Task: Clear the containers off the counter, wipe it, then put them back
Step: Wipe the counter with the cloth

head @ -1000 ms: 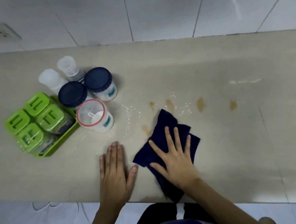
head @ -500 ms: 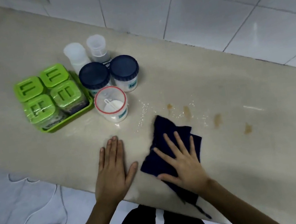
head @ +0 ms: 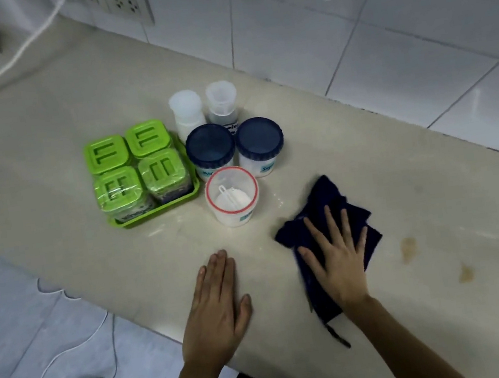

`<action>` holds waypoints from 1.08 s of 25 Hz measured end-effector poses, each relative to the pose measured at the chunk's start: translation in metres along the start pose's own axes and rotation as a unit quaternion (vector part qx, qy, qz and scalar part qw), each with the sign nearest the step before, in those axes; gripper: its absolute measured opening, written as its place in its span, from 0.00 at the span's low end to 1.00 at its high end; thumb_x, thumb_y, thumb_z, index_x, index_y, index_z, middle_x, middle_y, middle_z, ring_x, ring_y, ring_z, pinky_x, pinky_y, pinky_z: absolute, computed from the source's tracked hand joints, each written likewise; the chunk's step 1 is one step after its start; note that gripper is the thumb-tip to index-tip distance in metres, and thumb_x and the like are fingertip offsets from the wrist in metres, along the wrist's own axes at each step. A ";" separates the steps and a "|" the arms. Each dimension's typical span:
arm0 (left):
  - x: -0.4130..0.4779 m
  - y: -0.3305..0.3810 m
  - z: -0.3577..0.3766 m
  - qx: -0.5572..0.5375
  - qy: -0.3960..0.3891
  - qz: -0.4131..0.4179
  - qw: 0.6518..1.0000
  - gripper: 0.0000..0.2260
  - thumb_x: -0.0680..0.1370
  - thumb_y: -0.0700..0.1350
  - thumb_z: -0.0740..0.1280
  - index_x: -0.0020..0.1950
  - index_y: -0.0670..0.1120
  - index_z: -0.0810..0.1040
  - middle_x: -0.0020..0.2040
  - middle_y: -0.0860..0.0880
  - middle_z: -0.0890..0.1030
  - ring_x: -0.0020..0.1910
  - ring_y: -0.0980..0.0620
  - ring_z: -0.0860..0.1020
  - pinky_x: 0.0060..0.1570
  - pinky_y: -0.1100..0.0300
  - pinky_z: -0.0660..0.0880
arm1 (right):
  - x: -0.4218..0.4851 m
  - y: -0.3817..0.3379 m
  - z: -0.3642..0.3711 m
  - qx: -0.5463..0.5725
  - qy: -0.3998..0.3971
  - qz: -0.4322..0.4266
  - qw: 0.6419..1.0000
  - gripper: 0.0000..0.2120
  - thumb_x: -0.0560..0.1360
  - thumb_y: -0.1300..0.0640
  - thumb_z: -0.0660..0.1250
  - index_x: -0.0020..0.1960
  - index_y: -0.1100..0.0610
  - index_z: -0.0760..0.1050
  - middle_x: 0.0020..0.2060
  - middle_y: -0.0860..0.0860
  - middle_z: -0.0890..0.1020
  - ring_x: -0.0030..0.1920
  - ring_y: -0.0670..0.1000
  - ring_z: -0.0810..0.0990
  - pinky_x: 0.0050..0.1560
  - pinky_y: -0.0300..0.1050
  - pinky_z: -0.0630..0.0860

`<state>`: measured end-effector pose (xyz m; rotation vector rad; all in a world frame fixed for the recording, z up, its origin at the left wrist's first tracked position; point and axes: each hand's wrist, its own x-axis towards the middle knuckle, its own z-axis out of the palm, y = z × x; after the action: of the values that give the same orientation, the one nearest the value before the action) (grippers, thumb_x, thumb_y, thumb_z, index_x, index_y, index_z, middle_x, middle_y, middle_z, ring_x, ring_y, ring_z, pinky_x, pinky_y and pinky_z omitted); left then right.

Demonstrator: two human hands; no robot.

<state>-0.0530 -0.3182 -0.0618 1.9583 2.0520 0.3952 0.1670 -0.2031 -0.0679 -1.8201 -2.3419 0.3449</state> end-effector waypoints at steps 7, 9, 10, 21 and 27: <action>0.001 -0.001 0.002 -0.012 0.007 0.006 1.000 0.27 0.78 0.52 0.57 0.74 0.41 0.62 0.76 0.45 0.62 0.77 0.51 0.55 0.76 0.57 0.47 | 0.058 0.030 -0.004 -0.002 -0.033 -0.203 0.979 0.25 0.78 0.36 0.51 0.73 0.42 0.61 0.77 0.48 0.58 0.78 0.51 0.50 0.73 0.65 0.53; 0.000 -0.002 0.002 -0.027 0.012 0.010 1.000 0.26 0.78 0.52 0.57 0.74 0.41 0.63 0.76 0.45 0.62 0.77 0.50 0.56 0.76 0.55 0.49 | 0.059 0.030 -0.004 0.018 0.013 -0.025 0.999 0.27 0.78 0.35 0.49 0.73 0.44 0.62 0.77 0.49 0.59 0.78 0.52 0.49 0.74 0.65 0.49; -0.001 -0.003 0.002 -0.031 0.016 0.006 0.999 0.26 0.78 0.52 0.57 0.74 0.40 0.63 0.76 0.45 0.61 0.77 0.50 0.56 0.76 0.55 0.49 | 0.053 0.021 -0.001 0.017 0.025 0.026 0.999 0.27 0.78 0.36 0.49 0.74 0.45 0.62 0.77 0.50 0.59 0.78 0.53 0.49 0.75 0.64 0.47; -0.001 0.012 -0.001 0.038 -0.037 0.075 0.996 0.26 0.79 0.52 0.53 0.75 0.41 0.60 0.77 0.43 0.60 0.77 0.48 0.55 0.76 0.50 0.49 | -0.058 0.057 -0.015 -0.030 -0.060 -0.159 0.985 0.26 0.79 0.36 0.48 0.75 0.42 0.58 0.77 0.46 0.54 0.78 0.49 0.46 0.74 0.63 0.51; 0.004 0.100 0.027 -0.023 -0.055 0.115 0.992 0.26 0.80 0.51 0.58 0.75 0.43 0.60 0.77 0.47 0.59 0.77 0.51 0.55 0.76 0.51 0.50 | -0.101 0.120 -0.035 -0.009 0.015 0.235 0.972 0.31 0.76 0.34 0.44 0.75 0.44 0.56 0.78 0.50 0.55 0.78 0.55 0.47 0.72 0.70 0.46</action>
<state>0.0492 -0.3099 -0.0486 2.1450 1.7409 0.3708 0.3136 -0.2699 -0.0659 -2.3598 -1.8743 0.3463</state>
